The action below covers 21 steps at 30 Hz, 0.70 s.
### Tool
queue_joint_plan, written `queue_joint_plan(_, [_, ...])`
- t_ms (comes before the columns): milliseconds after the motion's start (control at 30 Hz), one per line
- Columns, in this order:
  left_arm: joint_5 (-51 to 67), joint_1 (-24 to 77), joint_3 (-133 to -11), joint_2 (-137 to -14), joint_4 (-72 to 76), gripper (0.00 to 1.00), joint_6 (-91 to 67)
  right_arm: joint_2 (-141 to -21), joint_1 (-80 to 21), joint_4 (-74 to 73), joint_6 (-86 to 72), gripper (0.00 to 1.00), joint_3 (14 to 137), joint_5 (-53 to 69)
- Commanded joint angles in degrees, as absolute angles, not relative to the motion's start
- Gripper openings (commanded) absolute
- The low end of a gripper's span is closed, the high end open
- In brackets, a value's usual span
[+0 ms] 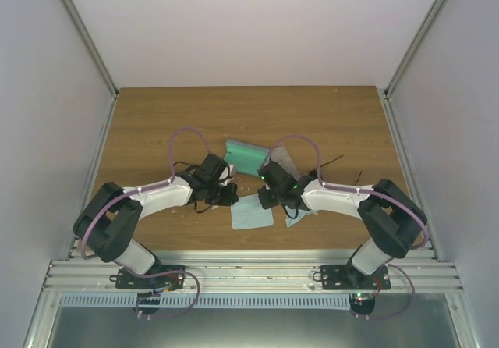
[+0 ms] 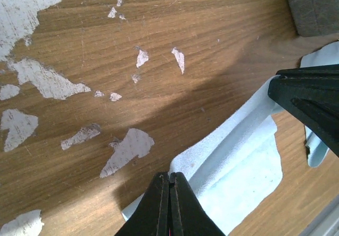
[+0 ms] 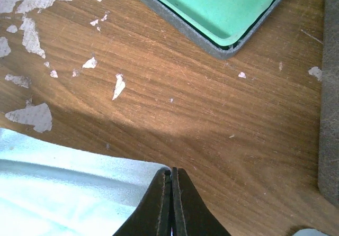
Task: Organize the sunglasses
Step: Fold the glasses cleaning cloth at the center of the board.
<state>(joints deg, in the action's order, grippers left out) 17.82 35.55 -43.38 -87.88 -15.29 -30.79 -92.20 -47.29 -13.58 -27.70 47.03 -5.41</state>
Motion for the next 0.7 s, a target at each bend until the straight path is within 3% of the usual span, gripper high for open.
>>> queue_joint_plan(0, [18.2, 35.24, -42.18, -85.42, -15.48, 0.0, -29.96, -90.22, -47.01, -13.51, -27.87, 0.01, 45.66, -5.25])
queue_joint_plan(667, [19.66, 35.33, -39.03, -83.71, -15.43, 0.0, -30.76, -87.33, -47.7, -14.36, -26.26, 0.01, 43.12, -2.57])
